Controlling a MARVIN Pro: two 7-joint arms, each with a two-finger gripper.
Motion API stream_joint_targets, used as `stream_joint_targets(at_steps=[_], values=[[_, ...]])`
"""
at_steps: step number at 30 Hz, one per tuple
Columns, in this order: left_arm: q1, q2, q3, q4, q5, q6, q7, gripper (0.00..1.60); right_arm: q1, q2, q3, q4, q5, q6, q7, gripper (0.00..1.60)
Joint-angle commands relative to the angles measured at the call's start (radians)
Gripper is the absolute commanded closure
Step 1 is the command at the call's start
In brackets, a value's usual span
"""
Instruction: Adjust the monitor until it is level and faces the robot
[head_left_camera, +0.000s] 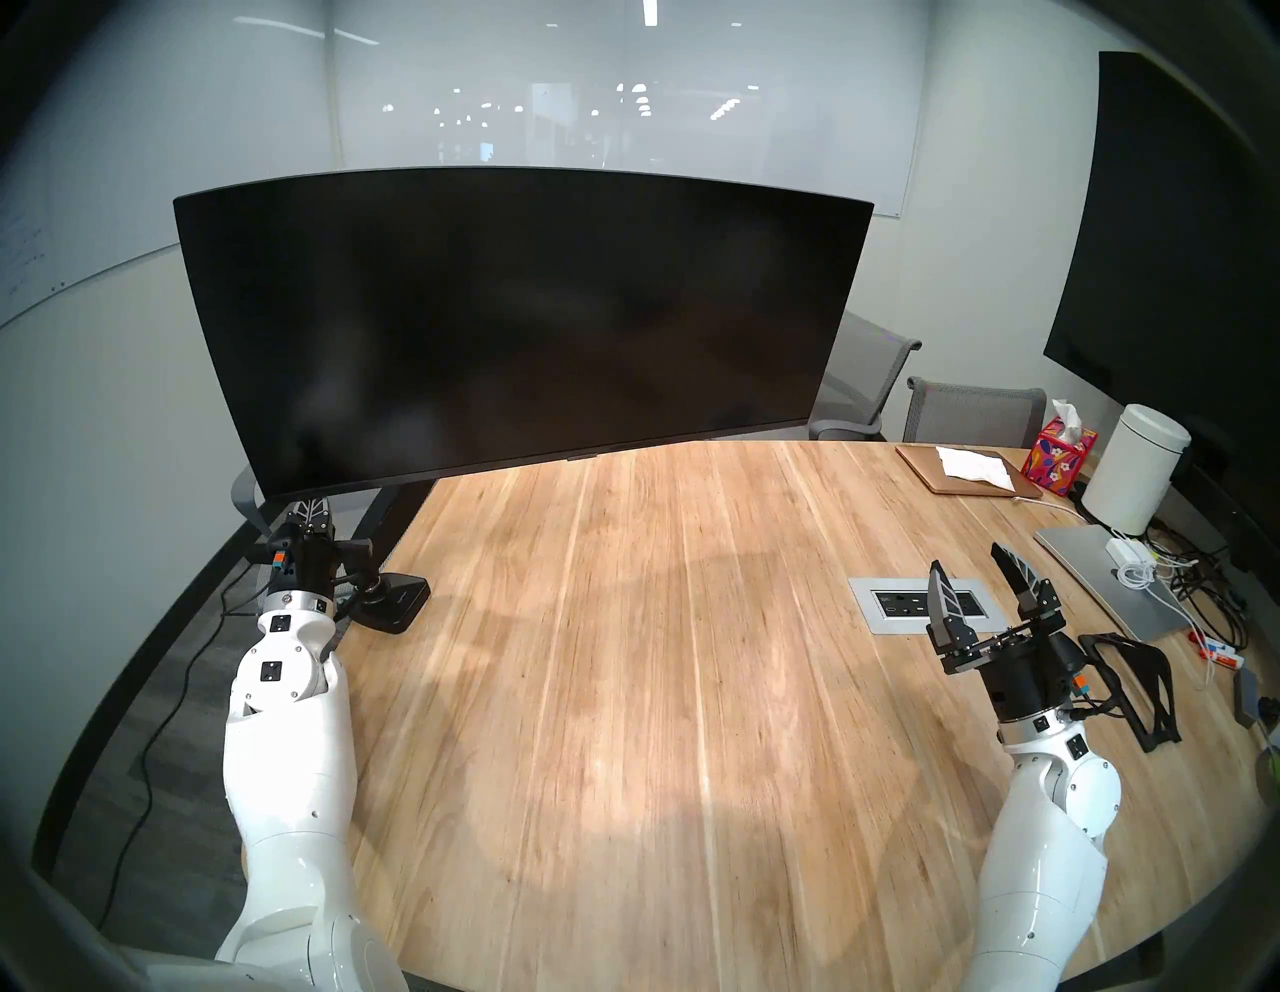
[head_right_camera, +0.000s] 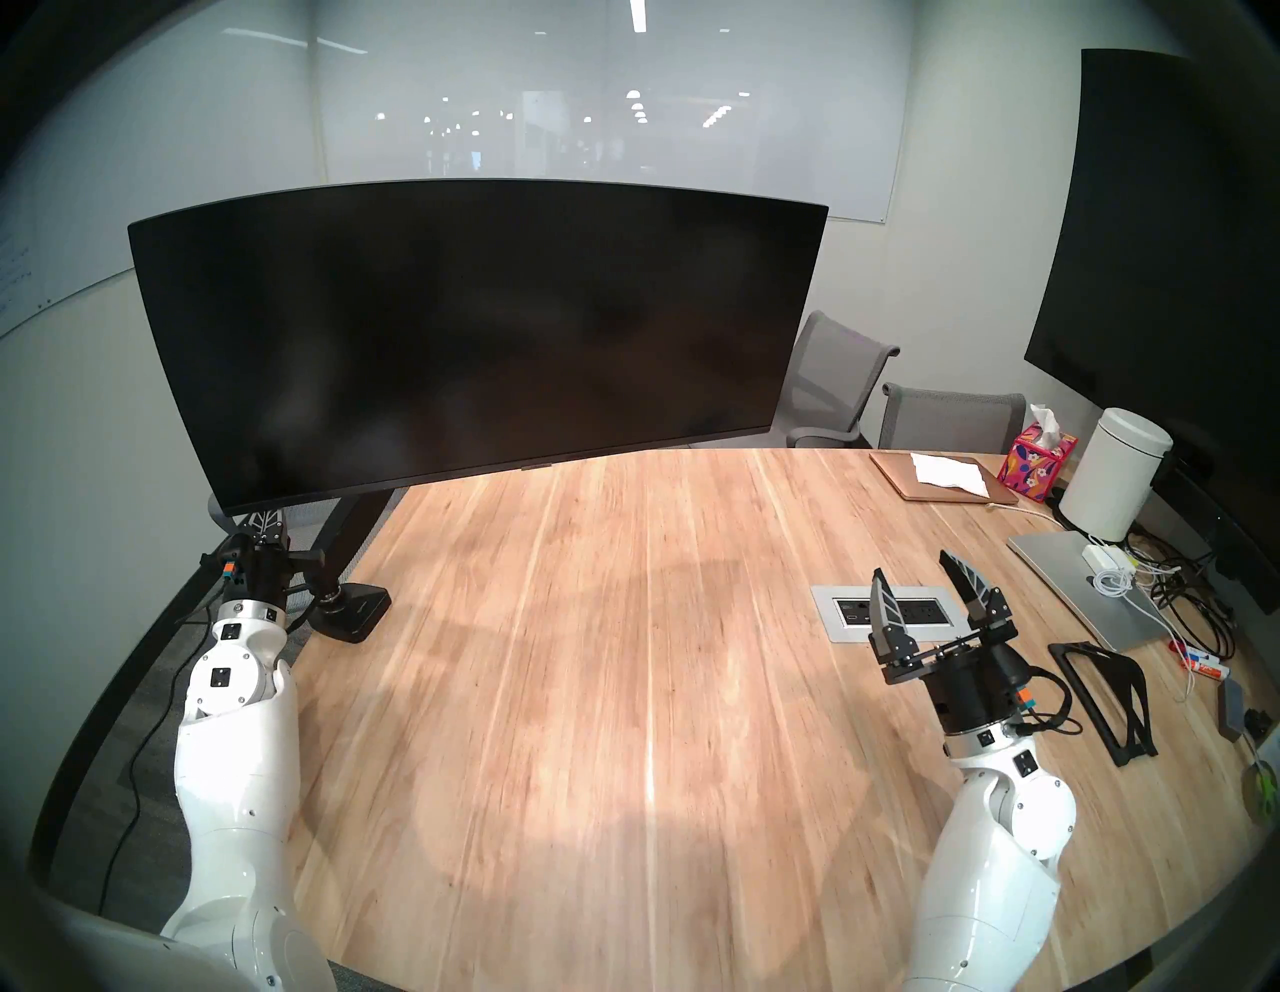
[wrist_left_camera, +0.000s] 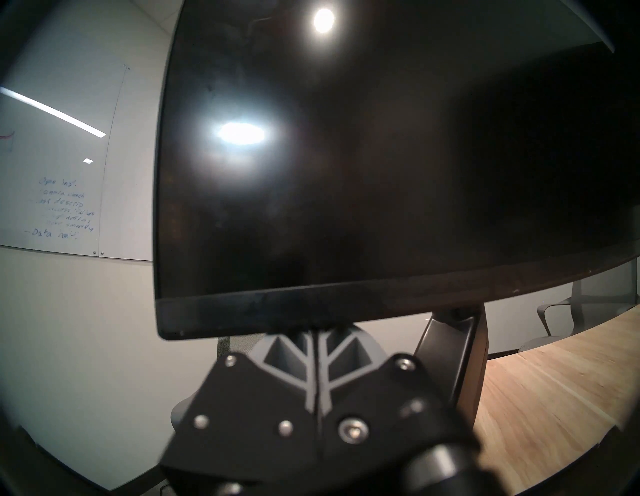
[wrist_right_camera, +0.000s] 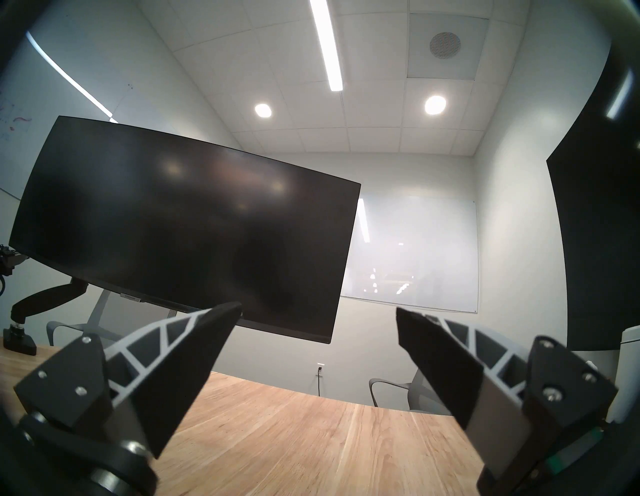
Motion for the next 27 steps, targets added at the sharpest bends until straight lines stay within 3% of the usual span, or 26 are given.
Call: stream_joint_targets(at_steps=[1,17,27], values=[[0.013,-0.013,0.009,-0.092,-0.025,-0.012,-0.026,1.6,0.003,-0.002,-0.001,-0.022,0.011,0.004,0.003,0.0],[0.14,-0.04,0.0,-0.24,-0.1,0.1,-0.12,1.6,0.002,-0.002,-0.001,-0.023,0.011,0.005,0.002,0.0],[0.204,-0.055,0.012,-0.328,-0.144,0.222,-0.195,1.6,0.002,-0.002,-0.001,-0.024,0.011,0.006,0.003,0.0]])
